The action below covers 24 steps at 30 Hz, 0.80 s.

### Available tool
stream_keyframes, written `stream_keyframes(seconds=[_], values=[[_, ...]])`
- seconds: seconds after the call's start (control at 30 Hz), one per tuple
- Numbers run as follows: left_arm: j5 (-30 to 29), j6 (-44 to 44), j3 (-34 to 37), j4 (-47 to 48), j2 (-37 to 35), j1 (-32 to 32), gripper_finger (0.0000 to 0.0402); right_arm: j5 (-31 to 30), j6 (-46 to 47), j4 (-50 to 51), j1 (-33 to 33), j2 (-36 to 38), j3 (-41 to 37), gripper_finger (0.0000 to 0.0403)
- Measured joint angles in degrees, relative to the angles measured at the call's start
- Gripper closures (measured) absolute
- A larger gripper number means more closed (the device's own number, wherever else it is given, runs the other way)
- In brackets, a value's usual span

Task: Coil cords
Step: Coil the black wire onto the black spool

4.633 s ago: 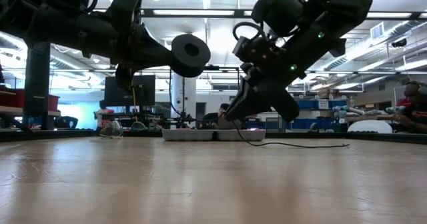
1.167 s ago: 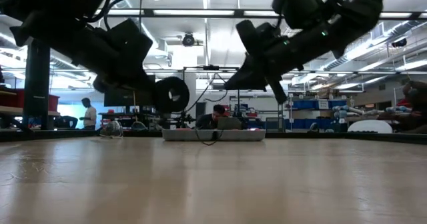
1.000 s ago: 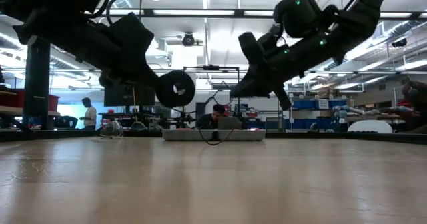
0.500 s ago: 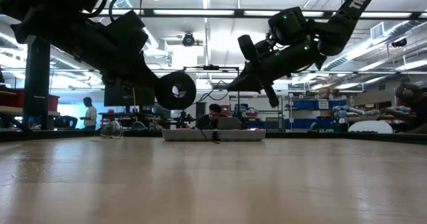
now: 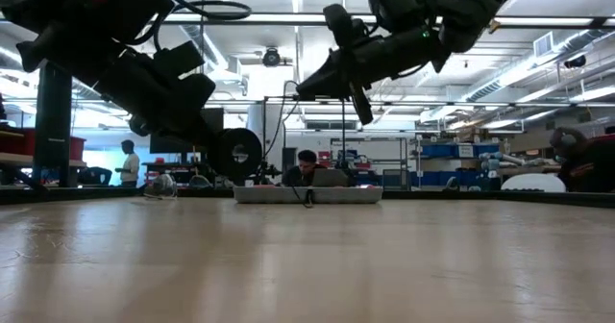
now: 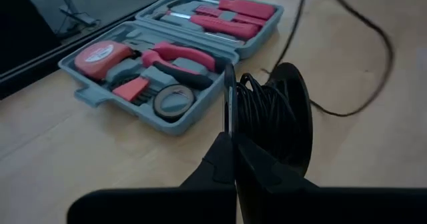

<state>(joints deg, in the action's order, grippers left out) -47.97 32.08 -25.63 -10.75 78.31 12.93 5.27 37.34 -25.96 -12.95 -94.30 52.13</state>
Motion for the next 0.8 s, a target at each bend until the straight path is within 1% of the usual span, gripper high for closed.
stream_keyframes(seconds=[0.2,0.27,0.4,0.5,0.6,0.7,0.8], values=[[0.18,-0.32,0.00,0.23,0.00,-1.36,0.0401,-1.36,-2.39,0.20,2.67,-0.02,3.36,0.0403],[1.65,-1.16,0.00,0.01,0.00,-1.63,0.0401,-1.64,-3.84,0.89,2.71,-0.03,5.52,0.0403],[2.54,-1.84,-0.85,1.07,0.02,-1.62,0.0401,-1.82,-6.56,7.95,1.89,-0.04,11.02,0.0403],[-0.41,-0.35,-2.77,5.49,0.00,-1.71,0.0401,-1.95,-8.68,10.90,2.31,-0.04,14.23,0.0403],[-2.94,-0.12,-4.93,9.11,0.00,-2.25,0.0401,-2.59,-10.01,11.26,4.02,-0.04,15.57,0.0403],[-4.20,-0.26,-6.61,9.54,0.00,-3.39,0.0401,-3.91,-10.52,11.51,5.78,-0.04,15.66,0.0403],[-6.93,-0.20,-7.96,8.34,0.00,-4.19,0.0401,-5.32,-11.34,12.23,7.67,-0.21,15.66,0.0403]])
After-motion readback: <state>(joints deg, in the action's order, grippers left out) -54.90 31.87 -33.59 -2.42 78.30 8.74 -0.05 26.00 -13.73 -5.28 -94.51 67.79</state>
